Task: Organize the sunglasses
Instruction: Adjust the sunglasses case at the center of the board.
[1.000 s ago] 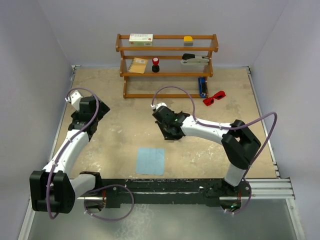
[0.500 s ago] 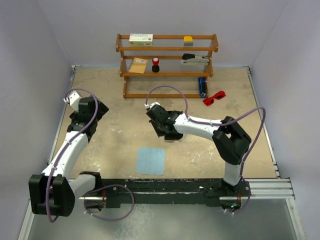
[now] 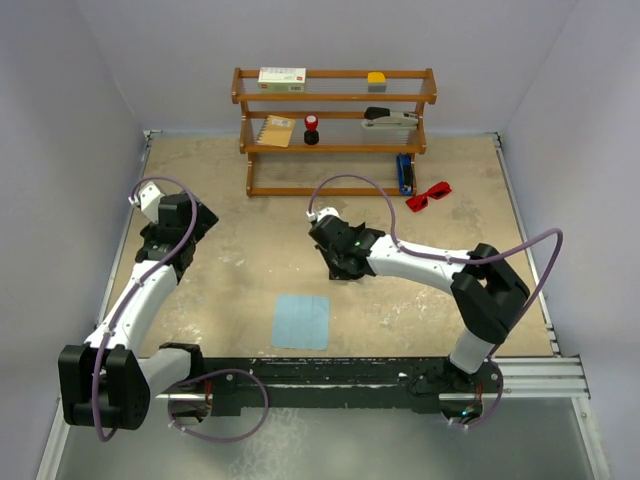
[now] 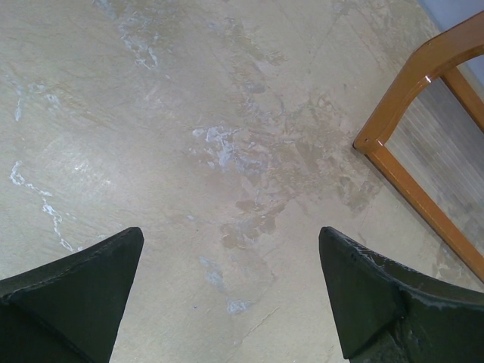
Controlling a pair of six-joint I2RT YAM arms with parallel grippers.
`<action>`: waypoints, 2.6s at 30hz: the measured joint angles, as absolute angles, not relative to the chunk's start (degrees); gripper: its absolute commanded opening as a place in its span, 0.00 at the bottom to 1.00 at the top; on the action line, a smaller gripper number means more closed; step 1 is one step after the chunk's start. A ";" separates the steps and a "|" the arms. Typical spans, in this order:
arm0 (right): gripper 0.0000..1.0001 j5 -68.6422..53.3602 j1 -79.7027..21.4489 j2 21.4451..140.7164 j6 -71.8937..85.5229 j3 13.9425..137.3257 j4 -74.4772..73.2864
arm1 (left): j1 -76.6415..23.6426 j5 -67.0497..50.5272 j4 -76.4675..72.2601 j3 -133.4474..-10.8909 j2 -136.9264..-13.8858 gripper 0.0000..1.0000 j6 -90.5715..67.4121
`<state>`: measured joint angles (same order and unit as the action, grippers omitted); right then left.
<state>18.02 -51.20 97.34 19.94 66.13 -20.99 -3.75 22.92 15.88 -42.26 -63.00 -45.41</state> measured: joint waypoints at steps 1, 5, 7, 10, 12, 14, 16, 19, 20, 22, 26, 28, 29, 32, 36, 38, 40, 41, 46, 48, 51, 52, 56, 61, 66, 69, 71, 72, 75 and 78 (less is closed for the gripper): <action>0.00 18.50 -51.11 97.34 19.94 65.08 -21.15 | -3.75 22.94 15.88 -42.26 -63.00 0.96 -45.41; 0.00 19.00 -50.98 97.34 19.94 62.94 -21.37 | -3.75 22.92 15.88 -42.26 -63.00 0.96 -45.41; 0.00 19.03 -50.94 97.34 19.94 62.78 -21.28 | -3.75 22.92 15.86 -42.26 -63.05 0.96 -45.41; 0.00 18.94 -50.94 97.34 19.97 62.76 -20.99 | -3.75 22.92 15.86 -42.26 -63.22 0.96 -45.41; 0.00 18.68 -50.94 97.41 20.01 62.76 -20.71 | -3.75 22.90 15.84 -42.26 -63.33 0.96 -45.41; 0.00 18.52 -50.94 97.67 20.01 62.76 -20.38 | -3.75 22.92 15.84 -42.26 -63.40 0.96 -45.39; 0.00 18.46 -50.94 98.28 19.99 62.78 -19.79 | -3.75 22.92 15.84 -42.26 -63.40 0.96 -45.39; 0.00 17.82 -50.94 99.55 19.97 63.40 -19.22 | -3.75 22.92 15.84 -42.26 -63.42 0.96 -45.39; 0.00 17.34 -50.94 100.12 19.97 63.90 -19.20 | -3.75 22.92 15.84 -42.26 -63.42 0.96 -45.39; 0.00 16.62 -50.94 101.19 19.94 64.90 -19.14 | -3.75 22.92 15.84 -42.26 -63.42 0.96 -45.39; 0.00 14.48 -51.03 103.35 19.86 67.33 -18.90 | -3.75 22.94 15.84 -42.26 -63.42 0.96 -45.39; 0.00 13.78 -51.07 104.38 19.79 68.93 -18.92 | -3.75 22.96 15.84 -42.26 -63.42 0.96 -45.39; 0.00 13.58 -51.11 104.92 19.75 69.91 -18.90 | -3.75 22.96 15.84 -42.26 -63.42 0.96 -45.39; 0.00 12.47 -51.11 106.94 19.68 72.86 -18.79 | -3.75 22.98 15.84 -42.26 -63.42 0.96 -45.39; 0.00 11.75 -51.11 110.02 19.53 76.90 -18.70 | -3.75 23.14 15.84 -42.26 -63.42 0.96 -45.34; 0.00 11.11 -51.11 111.87 19.49 78.96 -18.46 | -3.75 23.31 15.86 -42.26 -63.42 0.96 -45.25; 0.00 10.85 -51.11 113.84 19.49 80.79 -18.37 | -3.75 23.57 15.88 -42.26 -63.42 0.96 -45.21; 0.00 10.61 -51.11 114.87 19.49 81.67 -18.39 | -3.75 23.75 15.90 -42.26 -63.42 0.96 -45.17; 0.00 9.58 -51.11 119.70 18.79 86.19 -18.63 | -3.75 24.51 15.97 -42.26 -63.40 0.96 -44.77; 0.00 9.56 -51.09 120.99 18.31 88.49 -18.85 | -3.75 24.69 15.99 -42.26 -63.40 0.96 -44.75; 0.00 9.45 -50.63 122.78 17.91 91.44 -18.83 | -3.75 24.99 16.01 -42.26 -63.37 0.96 -44.36; 0.00 9.41 -50.46 123.44 17.82 92.25 -18.72 | -3.75 25.12 16.03 -42.26 -63.37 0.96 -44.34; 0.00 9.30 -48.86 125.38 17.58 94.61 -18.83 | -3.75 25.61 16.08 -42.26 -63.37 0.96 -43.94; 0.00 9.28 -45.67 128.44 17.32 99.42 -18.96 | -3.75 25.96 16.12 -42.26 -63.37 0.96 -43.90; 0.00 9.39 -43.31 131.44 16.78 104.38 -19.40 | -3.75 26.28 16.25 -42.26 -63.37 0.96 -43.83; 0.00 9.43 -42.61 132.29 16.25 105.78 -19.44 | -3.75 26.44 16.45 -42.28 -63.42 0.96 -43.72; 0.00 9.43 -42.59 132.53 15.99 106.30 -19.46 | -3.75 26.57 16.51 -42.28 -63.44 0.96 -43.70; 0.00 9.41 -42.68 132.64 15.92 106.52 -19.51 | -3.75 26.65 16.56 -42.28 -63.46 0.96 -43.68; 0.00 9.37 -42.74 132.66 15.86 106.52 -19.55 | -3.75 26.85 16.80 -42.28 -63.59 0.96 -43.66; 0.00 9.41 -42.76 132.29 15.94 105.14 -18.79 | -3.75 26.85 16.97 -42.30 -63.70 0.96 -43.68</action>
